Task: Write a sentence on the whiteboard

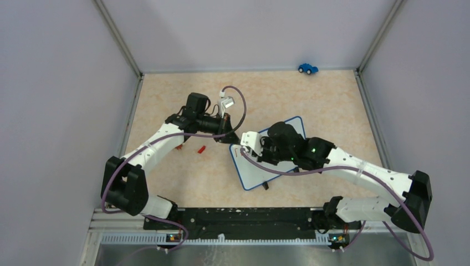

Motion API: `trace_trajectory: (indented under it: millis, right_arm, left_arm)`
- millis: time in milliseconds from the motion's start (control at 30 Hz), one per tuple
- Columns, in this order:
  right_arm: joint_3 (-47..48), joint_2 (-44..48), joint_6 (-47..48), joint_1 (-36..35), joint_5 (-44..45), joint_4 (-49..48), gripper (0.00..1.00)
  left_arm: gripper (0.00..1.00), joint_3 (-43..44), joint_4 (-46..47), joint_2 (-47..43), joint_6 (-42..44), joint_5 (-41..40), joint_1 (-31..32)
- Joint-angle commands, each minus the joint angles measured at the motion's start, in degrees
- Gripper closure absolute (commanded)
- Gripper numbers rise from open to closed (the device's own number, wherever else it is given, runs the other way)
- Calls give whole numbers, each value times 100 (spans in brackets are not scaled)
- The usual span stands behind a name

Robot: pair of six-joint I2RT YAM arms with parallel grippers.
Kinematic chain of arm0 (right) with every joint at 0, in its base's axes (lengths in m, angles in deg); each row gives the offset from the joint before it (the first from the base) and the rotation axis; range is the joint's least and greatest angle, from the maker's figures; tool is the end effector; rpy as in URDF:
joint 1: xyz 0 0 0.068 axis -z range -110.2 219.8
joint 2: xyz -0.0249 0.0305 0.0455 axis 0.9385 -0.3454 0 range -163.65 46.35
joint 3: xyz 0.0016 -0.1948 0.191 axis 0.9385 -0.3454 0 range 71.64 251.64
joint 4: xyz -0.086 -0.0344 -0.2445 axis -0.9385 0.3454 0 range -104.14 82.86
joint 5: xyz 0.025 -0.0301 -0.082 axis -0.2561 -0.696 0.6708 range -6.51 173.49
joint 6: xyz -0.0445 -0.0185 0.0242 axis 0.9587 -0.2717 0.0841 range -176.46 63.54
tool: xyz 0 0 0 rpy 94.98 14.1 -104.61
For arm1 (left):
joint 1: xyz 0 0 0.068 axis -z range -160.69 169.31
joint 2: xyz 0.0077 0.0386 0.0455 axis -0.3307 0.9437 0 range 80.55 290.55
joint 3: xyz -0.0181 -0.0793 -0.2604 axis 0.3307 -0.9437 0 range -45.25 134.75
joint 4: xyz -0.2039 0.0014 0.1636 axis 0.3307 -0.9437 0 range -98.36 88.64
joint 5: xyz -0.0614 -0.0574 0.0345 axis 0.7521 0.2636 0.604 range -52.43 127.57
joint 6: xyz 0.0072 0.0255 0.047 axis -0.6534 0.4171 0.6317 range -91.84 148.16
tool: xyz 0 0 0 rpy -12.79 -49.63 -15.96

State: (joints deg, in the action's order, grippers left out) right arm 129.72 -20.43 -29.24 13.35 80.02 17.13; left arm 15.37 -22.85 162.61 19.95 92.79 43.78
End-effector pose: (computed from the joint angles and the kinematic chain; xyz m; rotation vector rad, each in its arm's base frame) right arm 0.1369 0.2105 0.3080 -1.5509 1.6840 0.3364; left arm 0.2631 -0.1520 0.2770 0.8244 2.1520 -1.4030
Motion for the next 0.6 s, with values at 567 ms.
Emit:
trace_trajectory:
  millis: [567]
  right_arm:
    - [931,-110,-167,-126,-287,-279,100]
  left_arm:
    - [100,111,-33,35,-6,141,31]
